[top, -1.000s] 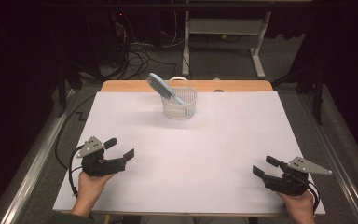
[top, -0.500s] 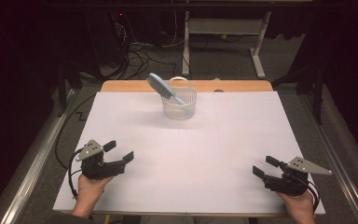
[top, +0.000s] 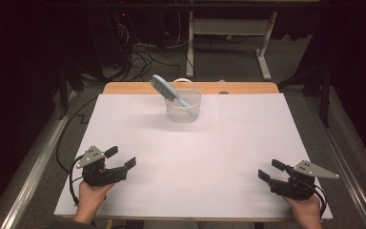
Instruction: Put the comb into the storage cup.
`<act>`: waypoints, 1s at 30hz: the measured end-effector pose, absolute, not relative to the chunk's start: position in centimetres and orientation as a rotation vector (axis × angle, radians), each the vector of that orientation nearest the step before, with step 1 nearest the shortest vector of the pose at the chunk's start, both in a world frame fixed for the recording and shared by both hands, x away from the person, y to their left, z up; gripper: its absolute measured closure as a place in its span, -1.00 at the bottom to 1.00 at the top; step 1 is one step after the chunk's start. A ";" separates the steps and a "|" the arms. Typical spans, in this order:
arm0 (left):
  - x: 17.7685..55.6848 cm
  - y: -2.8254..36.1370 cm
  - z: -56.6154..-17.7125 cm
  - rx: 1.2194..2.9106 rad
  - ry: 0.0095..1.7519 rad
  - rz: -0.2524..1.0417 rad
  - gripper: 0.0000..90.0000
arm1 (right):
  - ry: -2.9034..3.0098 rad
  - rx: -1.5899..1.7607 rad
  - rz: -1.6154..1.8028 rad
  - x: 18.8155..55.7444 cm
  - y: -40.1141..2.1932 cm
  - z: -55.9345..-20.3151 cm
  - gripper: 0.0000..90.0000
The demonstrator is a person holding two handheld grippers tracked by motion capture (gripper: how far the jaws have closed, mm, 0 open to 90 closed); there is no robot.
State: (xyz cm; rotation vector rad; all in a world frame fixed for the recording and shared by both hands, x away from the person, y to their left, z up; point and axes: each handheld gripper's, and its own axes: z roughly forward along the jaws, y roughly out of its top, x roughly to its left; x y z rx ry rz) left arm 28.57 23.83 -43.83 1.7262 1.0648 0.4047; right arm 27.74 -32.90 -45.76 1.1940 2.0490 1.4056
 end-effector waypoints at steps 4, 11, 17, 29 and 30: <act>28.5 23.9 -44.0 1.723 1.069 0.403 -0.69 | 2.049 1.194 1.404 27.7 -32.9 -45.8 -0.40; 28.4 23.9 -44.3 1.720 1.078 0.400 -0.69 | 2.049 1.193 1.402 27.7 -32.9 -45.8 -0.40; 28.4 23.8 -44.6 1.722 1.083 0.390 -0.69 | 2.049 1.193 1.403 27.7 -32.9 -45.8 -0.40; 28.2 24.1 -45.2 1.708 1.110 0.380 -0.69 | 2.049 1.193 1.408 27.7 -32.9 -45.8 -0.40; 28.2 24.2 -45.3 1.708 1.113 0.382 -0.69 | 2.049 1.192 1.408 27.7 -32.9 -45.8 -0.40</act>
